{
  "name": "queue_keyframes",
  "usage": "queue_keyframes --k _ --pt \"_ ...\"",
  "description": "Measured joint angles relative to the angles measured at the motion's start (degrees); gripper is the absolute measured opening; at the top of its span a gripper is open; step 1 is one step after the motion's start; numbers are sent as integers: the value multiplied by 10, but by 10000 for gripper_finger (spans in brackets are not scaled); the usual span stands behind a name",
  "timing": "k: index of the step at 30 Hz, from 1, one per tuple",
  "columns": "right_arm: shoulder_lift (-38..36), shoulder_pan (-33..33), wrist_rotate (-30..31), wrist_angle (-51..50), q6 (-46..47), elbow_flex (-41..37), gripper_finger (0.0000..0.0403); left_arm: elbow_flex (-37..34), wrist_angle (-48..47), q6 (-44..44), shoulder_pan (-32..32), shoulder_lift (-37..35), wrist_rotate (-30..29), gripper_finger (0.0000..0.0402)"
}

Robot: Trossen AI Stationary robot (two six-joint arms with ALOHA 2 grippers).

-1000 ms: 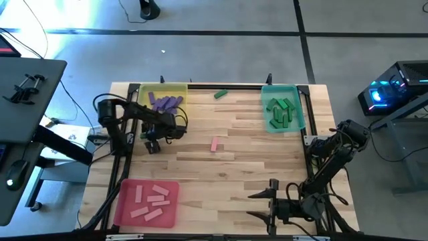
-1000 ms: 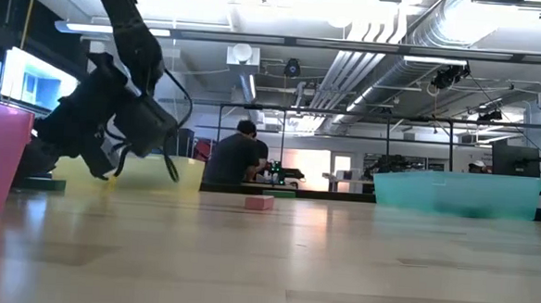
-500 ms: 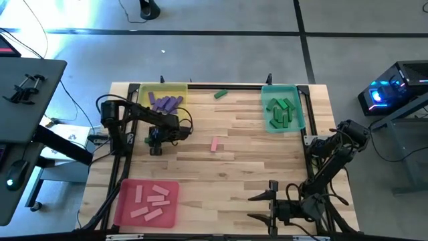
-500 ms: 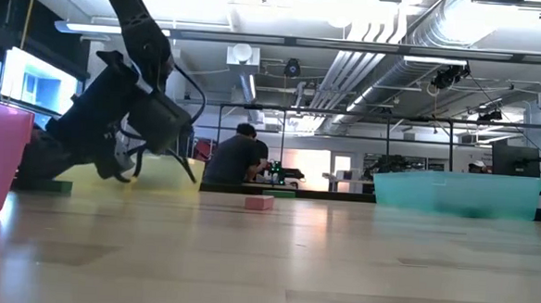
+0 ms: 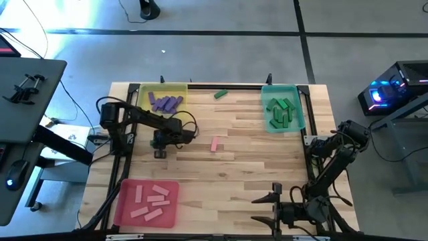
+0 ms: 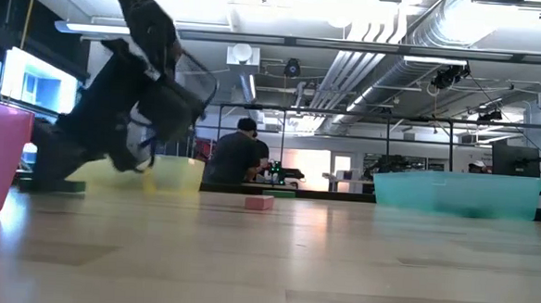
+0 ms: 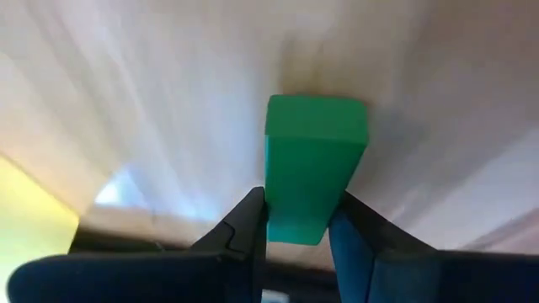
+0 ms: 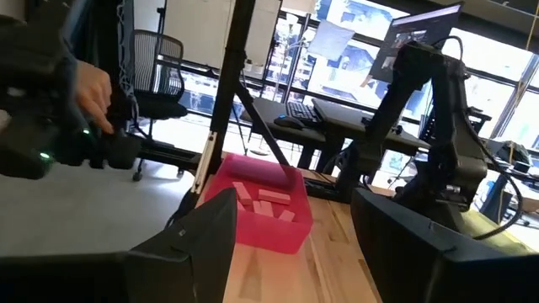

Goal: Sort blocks
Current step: Put the green wooden block into the green bin

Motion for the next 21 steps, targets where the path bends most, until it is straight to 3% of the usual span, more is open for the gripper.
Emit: queue_keyframes --k 5,11,17,21 --pt "0 -1 0 -14 13 0 220 42 39 -7 -24 -33 20 74" --pt "-1 -12 -14 -80 107 0 220 73 135 -9 -44 -116 17 74" --pt "-1 -63 -89 -202 262 0 220 75 300 3 -68 -199 35 74" --pt "-1 -105 -86 -230 265 0 220 75 421 25 -103 -217 41 74"
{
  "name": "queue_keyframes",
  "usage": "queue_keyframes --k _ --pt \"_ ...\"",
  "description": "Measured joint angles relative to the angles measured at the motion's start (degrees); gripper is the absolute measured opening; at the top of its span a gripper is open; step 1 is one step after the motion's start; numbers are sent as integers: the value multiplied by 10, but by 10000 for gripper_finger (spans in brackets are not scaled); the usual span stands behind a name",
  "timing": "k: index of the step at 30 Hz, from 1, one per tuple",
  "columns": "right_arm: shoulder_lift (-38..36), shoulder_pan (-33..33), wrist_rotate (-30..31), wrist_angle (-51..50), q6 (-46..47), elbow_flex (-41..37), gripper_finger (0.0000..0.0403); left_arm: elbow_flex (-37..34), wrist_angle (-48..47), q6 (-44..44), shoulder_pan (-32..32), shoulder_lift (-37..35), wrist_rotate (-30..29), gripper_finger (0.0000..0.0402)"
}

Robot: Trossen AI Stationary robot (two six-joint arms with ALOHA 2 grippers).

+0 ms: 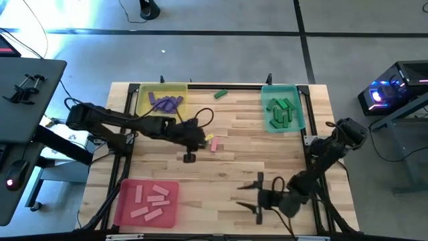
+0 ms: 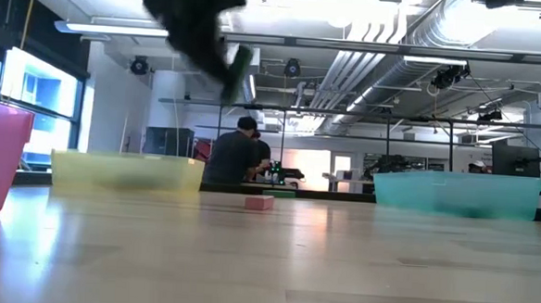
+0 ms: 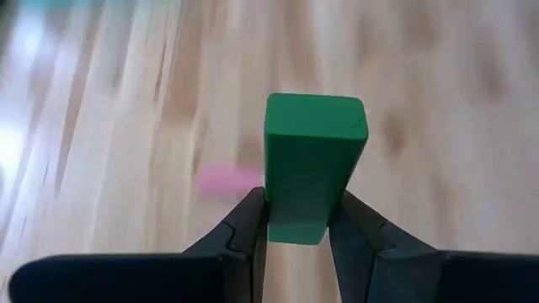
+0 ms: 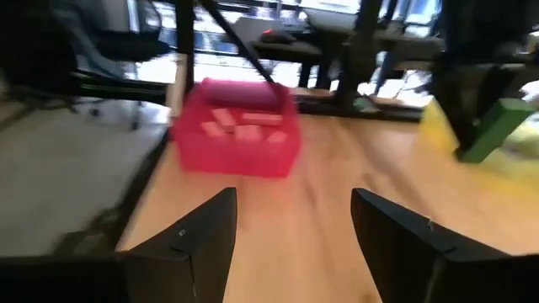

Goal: Sort blocks
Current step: Put the green wooden block into the green bin

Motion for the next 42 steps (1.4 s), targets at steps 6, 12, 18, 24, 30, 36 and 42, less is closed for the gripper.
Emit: queue_keyframes --k 6,12,18,24,30,36,42 --pt "0 -59 0 97 -140 0 220 0 132 31 -67 12 -3 74" --pt "0 -124 -31 178 -206 0 220 0 213 46 -124 16 -33 74" --pt "0 -181 -150 221 -207 0 220 0 247 56 -152 17 -56 74" --pt "0 -212 -184 238 -206 0 220 -1 252 56 -158 17 -73 74" --pt "0 -235 -235 235 -186 1 220 -1 255 55 -158 17 -74 74" --pt "0 -243 -245 235 -185 1 214 -1 256 49 -158 17 -80 75" --pt "0 -252 -254 216 -185 1 181 -1 259 35 -154 17 -93 75"
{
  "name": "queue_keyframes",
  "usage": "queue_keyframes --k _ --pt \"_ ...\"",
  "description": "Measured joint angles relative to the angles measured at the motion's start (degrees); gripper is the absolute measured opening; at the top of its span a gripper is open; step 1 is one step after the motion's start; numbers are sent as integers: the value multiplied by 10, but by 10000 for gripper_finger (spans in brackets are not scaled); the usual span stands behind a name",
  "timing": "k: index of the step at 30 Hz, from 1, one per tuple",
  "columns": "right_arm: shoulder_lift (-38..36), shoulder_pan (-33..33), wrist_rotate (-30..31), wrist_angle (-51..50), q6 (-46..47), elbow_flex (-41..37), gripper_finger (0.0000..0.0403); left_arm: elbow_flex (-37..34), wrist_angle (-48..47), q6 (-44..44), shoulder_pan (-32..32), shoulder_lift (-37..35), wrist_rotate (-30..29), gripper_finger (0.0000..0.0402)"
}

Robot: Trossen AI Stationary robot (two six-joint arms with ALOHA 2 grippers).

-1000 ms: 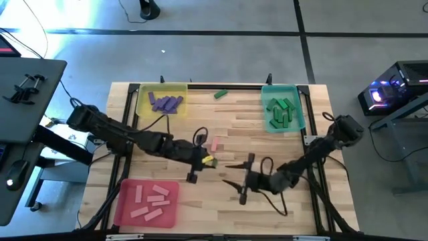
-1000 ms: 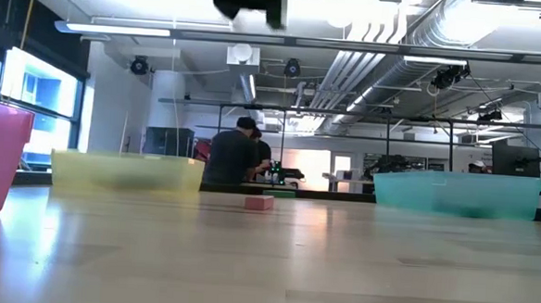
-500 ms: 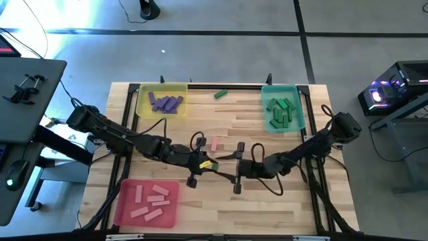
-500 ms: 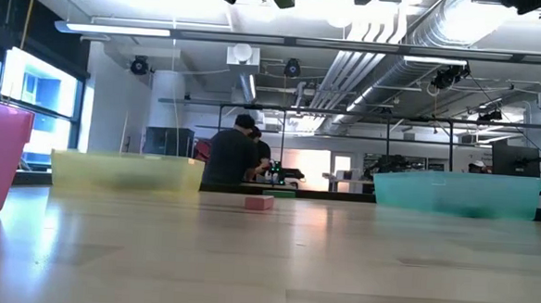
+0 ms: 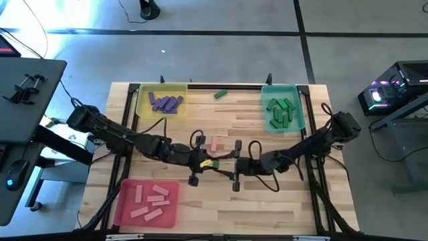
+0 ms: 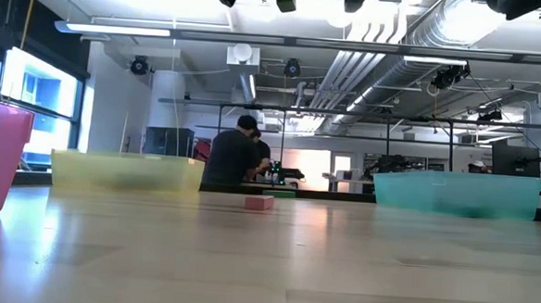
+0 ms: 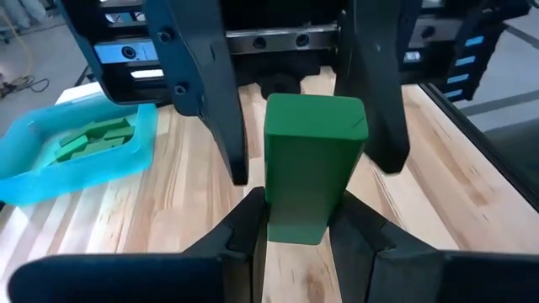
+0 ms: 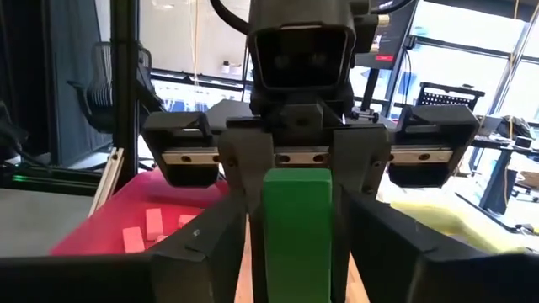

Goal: Sort blocks
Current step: Put the green wooden block into the green bin

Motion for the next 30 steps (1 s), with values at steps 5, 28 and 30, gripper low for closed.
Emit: queue_keyframes --k 5,28,30 --pt "0 -3 -3 -1 -1 0 153 0 0 -12 5 0 -1 75" --pt "-245 21 146 -358 115 1 75 -40 -3 -178 5 0 -31 211" --pt "-307 -6 147 -477 193 2 75 -48 5 -188 4 0 -46 212"
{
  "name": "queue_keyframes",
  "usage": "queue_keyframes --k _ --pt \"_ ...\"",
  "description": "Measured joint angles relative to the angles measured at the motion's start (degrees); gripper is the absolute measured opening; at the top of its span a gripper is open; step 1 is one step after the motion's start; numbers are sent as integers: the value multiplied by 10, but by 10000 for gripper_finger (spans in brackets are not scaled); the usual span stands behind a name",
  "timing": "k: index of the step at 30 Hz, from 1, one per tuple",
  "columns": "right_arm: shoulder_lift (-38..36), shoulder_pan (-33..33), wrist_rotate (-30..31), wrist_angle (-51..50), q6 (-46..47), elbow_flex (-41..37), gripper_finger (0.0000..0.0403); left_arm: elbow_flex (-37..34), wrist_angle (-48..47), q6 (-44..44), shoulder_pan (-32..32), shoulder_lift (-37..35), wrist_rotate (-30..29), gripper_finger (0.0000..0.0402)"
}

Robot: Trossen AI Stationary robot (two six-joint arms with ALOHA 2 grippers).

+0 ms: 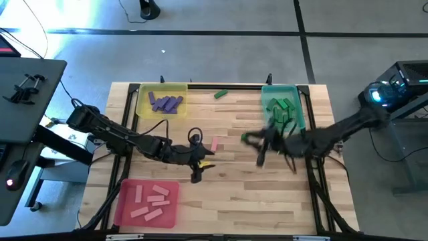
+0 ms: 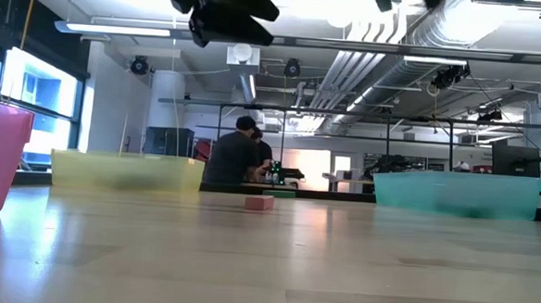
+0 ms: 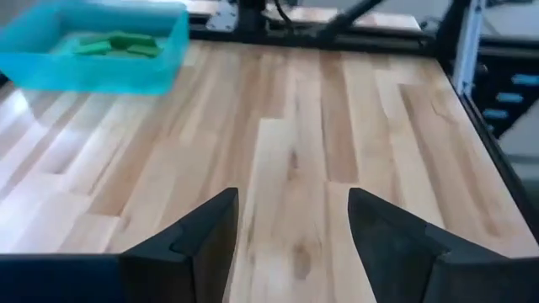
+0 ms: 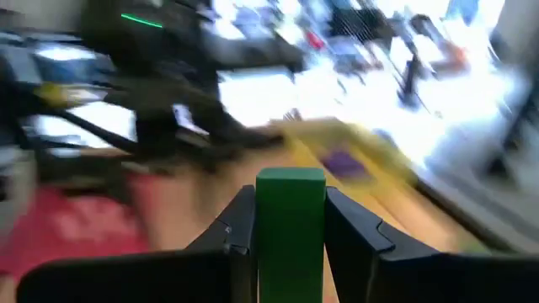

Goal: Sort blocks
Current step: Put the green wooden block into the green bin

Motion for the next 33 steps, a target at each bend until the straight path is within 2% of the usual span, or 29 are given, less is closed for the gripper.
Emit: queue_keyframes --k 3,5,7,10,16,21,29,33 --pt "-76 -72 -5 -197 117 0 75 -8 28 -3 -1 0 -17 212" --pt "-112 -142 -36 -324 191 0 75 -14 49 -4 -1 0 -20 212" --pt "-124 -220 -76 -423 237 -2 75 -14 62 -2 -1 0 -21 212" --pt "-115 -332 -141 -516 255 -7 75 -14 82 6 -2 0 -23 213" --pt "-54 -503 -242 -514 191 -46 75 -14 100 6 -2 0 -26 213" --pt "15 -594 -257 -512 161 -74 75 -14 99 -2 -15 0 -38 213" --pt "88 -656 -257 -505 135 -80 76 -14 98 -5 -28 1 -64 213" --pt "100 -665 -256 -506 116 -80 115 -14 98 -22 -26 16 -66 213"
